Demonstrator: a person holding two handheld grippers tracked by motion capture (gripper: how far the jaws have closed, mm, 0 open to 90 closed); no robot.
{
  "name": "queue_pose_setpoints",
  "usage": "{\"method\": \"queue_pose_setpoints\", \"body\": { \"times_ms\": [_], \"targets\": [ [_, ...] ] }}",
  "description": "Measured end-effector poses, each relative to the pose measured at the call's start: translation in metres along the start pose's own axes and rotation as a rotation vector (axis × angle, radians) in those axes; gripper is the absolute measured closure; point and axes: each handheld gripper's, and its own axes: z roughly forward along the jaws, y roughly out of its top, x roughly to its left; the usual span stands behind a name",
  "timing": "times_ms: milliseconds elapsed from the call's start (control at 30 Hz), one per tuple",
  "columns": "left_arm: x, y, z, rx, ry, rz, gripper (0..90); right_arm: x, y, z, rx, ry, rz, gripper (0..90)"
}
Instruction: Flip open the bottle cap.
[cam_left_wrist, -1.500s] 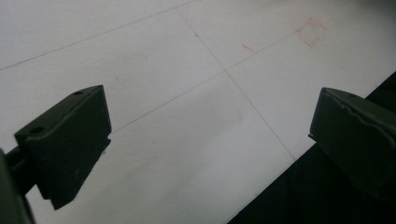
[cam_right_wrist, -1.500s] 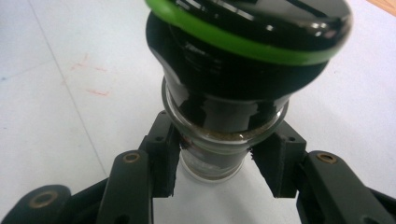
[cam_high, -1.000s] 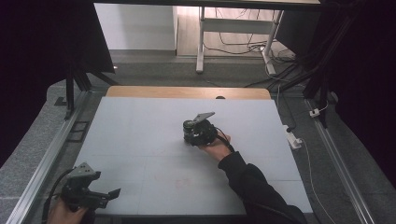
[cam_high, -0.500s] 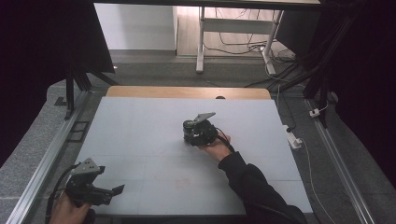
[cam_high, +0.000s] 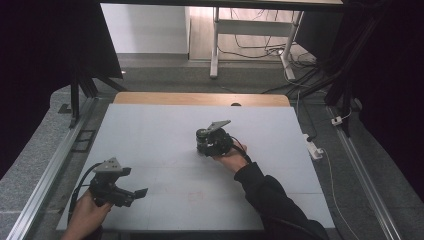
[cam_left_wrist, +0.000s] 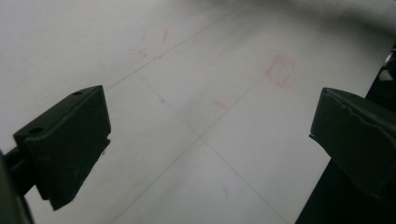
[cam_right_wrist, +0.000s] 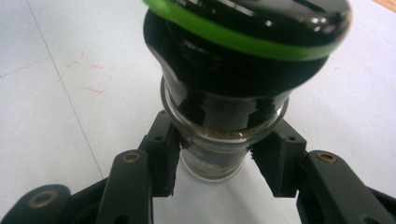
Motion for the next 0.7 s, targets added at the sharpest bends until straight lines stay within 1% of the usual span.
{"method": "queue_pose_setpoints", "body": {
  "times_ms": [33,100,133,200,233,267,300,333,367,400,433,467,500,567,600,633,700],
  "targets": [
    [0.001,0.006,0.004,-0.015,-0.007,0.008,0.0,0.0,0.0,0.0,0.0,0.0,-0.001,52.6],
    [0.002,0.009,0.006,-0.018,-0.007,0.014,0.0,0.0,0.0,0.0,0.0,0.0,-0.002,52.6],
    [0.003,0.015,0.009,-0.034,-0.018,0.03,0.0,0.0,0.0,0.0,0.0,0.0,-0.002,52.6],
    [0.003,0.017,0.011,-0.038,-0.025,0.035,0.0,0.0,0.0,0.0,0.0,0.0,-0.002,52.6],
    [0.004,0.023,0.015,-0.046,-0.033,0.047,0.0,0.0,0.0,0.0,0.0,-0.001,-0.001,52.6],
    [0.004,0.023,0.015,-0.046,-0.033,0.047,0.0,0.0,0.0,0.0,0.0,-0.002,-0.002,52.6],
    [0.005,0.028,0.019,-0.041,-0.036,0.067,0.0,0.0,0.0,0.0,0.0,-0.001,-0.002,52.6],
    [0.005,0.028,0.019,-0.041,-0.036,0.067,0.0,0.0,0.0,0.0,0.0,-0.001,-0.002,52.6],
    [0.006,0.033,0.023,-0.046,-0.043,0.074,0.0,0.0,0.0,0.0,-0.001,-0.001,-0.002,52.6],
    [0.006,0.033,0.023,-0.046,-0.043,0.074,0.0,0.0,0.0,0.0,0.0,0.0,-0.002,52.6],
    [0.007,0.039,0.027,-0.048,-0.049,0.076,0.0,0.0,0.0,0.0,0.0,0.0,-0.002,52.5],
    [0.007,0.039,0.027,-0.048,-0.049,0.076,0.0,0.0,0.0,0.0,-0.001,0.001,-0.002,52.6],
    [0.008,0.044,0.031,-0.052,-0.052,0.083,0.0,0.0,0.0,0.0,-0.002,0.002,-0.003,52.6],
    [0.008,0.047,0.033,-0.056,-0.054,0.087,0.0,0.0,0.0,0.0,-0.003,0.003,-0.003,52.6],
    [0.009,0.052,0.038,-0.065,-0.061,0.087,0.0,0.0,0.0,0.0,-0.003,0.004,-0.003,52.6],
    [0.009,0.052,0.038,-0.065,-0.061,0.087,0.0,0.0,0.0,0.0,-0.003,0.004,-0.003,52.5],
    [0.01,0.056,0.043,-0.073,-0.072,0.082,0.0,0.0,0.0,0.0,-0.003,0.004,-0.005,52.6]
  ]
}}
